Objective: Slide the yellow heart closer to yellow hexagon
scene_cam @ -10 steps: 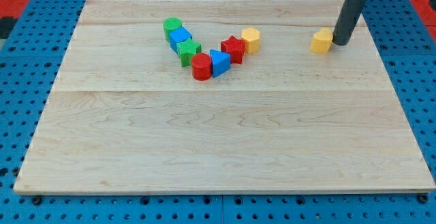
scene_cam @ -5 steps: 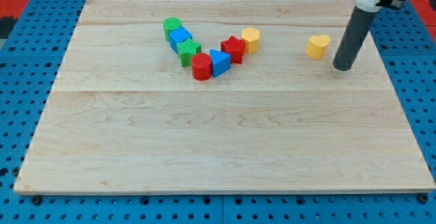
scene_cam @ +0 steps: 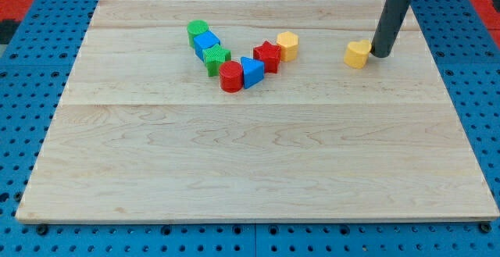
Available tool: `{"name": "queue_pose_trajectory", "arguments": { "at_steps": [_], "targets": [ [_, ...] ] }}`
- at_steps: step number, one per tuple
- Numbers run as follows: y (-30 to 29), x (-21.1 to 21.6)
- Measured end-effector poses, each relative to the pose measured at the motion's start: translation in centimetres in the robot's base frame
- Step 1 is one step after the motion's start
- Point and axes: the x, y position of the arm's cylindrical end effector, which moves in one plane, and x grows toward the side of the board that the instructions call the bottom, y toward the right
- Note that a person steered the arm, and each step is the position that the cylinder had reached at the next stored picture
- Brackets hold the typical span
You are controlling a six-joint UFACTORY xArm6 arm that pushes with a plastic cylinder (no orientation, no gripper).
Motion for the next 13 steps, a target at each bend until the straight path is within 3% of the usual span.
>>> {"name": "queue_pose_trajectory", "arguments": {
  "at_steps": [2, 4, 13],
  "targets": [
    [-0.4, 3.5],
    [-0.5, 1.0],
    [-7.4, -2.3]
  ]
}}
